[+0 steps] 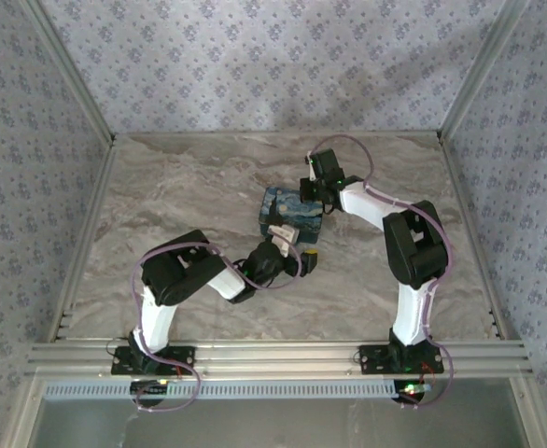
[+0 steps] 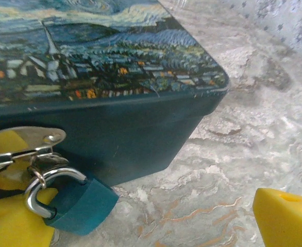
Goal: Unlock a padlock with a key
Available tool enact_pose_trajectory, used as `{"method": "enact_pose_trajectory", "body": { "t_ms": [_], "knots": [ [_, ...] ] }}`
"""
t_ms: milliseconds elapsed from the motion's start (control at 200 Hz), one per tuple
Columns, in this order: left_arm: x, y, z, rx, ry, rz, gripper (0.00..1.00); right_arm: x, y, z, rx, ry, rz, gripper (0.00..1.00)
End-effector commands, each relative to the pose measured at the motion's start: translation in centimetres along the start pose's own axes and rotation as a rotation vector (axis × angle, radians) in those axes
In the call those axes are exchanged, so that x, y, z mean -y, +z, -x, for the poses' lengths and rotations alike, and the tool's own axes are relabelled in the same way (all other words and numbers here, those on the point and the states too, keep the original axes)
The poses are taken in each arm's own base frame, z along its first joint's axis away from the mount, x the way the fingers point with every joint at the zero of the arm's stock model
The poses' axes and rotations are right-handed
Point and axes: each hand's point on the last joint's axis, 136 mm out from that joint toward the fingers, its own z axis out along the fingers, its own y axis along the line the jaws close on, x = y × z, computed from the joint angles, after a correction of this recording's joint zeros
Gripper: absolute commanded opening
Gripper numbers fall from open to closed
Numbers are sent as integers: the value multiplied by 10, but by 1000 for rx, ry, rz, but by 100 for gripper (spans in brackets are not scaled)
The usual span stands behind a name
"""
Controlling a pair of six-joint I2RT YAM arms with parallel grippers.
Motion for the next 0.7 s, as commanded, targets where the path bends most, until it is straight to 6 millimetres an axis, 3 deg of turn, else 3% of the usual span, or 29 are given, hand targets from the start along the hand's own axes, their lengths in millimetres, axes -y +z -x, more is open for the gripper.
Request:
{"method": "enact_pose_trajectory", "body": {
  "t_ms": [0,185,305,415,695],
  "knots": [
    [4,4,2,6,44,-2,95,-4,-9,-3,-11,-13,17,0],
    [33,0,14,48,69,-188,90,-1,-8,-7,-19,-9,13,0],
    [40,-10,29,108,17,-281,89,0,-7,-9,-20,-1,15,0],
    [33,-14,37,138,-55,-296,88,0,-7,-10,-21,4,16,0],
    [19,-2,31,99,-180,-268,81,1,-12,-8,-9,4,12,0]
  ]
}}
